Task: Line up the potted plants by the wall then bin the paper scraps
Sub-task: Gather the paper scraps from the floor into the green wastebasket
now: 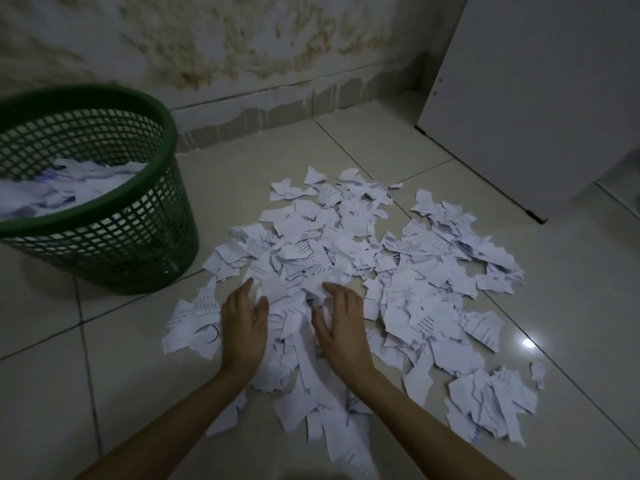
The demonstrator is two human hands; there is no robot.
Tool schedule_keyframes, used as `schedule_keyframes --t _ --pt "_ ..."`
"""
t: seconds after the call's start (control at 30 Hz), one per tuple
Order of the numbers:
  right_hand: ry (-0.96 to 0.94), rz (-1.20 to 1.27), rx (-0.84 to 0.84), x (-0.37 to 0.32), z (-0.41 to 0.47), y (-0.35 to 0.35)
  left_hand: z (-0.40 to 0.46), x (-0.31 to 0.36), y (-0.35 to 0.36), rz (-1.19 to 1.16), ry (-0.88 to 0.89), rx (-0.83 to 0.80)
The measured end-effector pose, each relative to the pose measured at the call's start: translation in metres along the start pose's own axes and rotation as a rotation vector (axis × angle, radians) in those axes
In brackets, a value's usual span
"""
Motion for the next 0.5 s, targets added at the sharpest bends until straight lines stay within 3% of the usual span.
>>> schedule_keyframes --t 0.1,0.4,0.5 --pt "0.184 0.195 -0.046 -0.005 -0.003 0.019 0.002 -0.001 0.004 -0.153 -0.208 0.039" --pt "0.486 0.735 0.075 -0.038 0.002 0.066 -0.003 0.014 0.023 -0.398 -0.249 0.001" --pt "0.523 0.832 0.035 -0.036 0.007 0.056 -0.003 0.017 0.027 -0.474 -0.270 -0.014"
Point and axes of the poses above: each hand's wrist, its own z-axis towards the middle knuckle, its own y-axis out of the palm, x = y × z, the point moved 3 cm from there along z, towards the middle knuckle, and after that the axes turned 4 degrees about -y, right-handed, at the moved point
